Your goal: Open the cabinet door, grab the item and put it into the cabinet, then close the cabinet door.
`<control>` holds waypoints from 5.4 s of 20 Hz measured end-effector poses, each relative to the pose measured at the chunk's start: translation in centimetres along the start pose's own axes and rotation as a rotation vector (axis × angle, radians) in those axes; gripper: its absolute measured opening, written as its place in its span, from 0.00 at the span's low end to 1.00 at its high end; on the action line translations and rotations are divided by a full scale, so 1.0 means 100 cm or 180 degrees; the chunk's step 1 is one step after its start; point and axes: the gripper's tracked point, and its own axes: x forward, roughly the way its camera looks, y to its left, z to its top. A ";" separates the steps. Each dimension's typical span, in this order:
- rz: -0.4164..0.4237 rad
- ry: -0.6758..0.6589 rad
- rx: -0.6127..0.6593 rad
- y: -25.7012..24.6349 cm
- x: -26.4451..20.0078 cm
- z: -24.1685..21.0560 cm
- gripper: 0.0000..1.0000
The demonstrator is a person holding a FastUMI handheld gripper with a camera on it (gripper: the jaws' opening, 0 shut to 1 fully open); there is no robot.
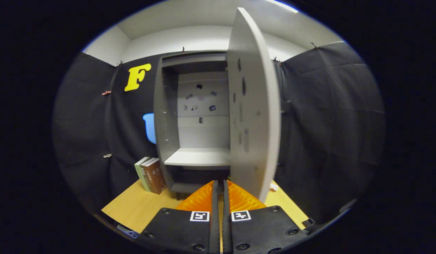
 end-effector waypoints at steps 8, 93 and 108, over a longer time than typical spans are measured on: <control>0.0118 0.1141 0.0269 0.075 0.064 -0.158 0.38; -0.0173 0.0597 0.0046 0.093 0.455 -0.003 0.19; -0.0053 0.0181 -0.0132 0.111 0.399 0.043 0.29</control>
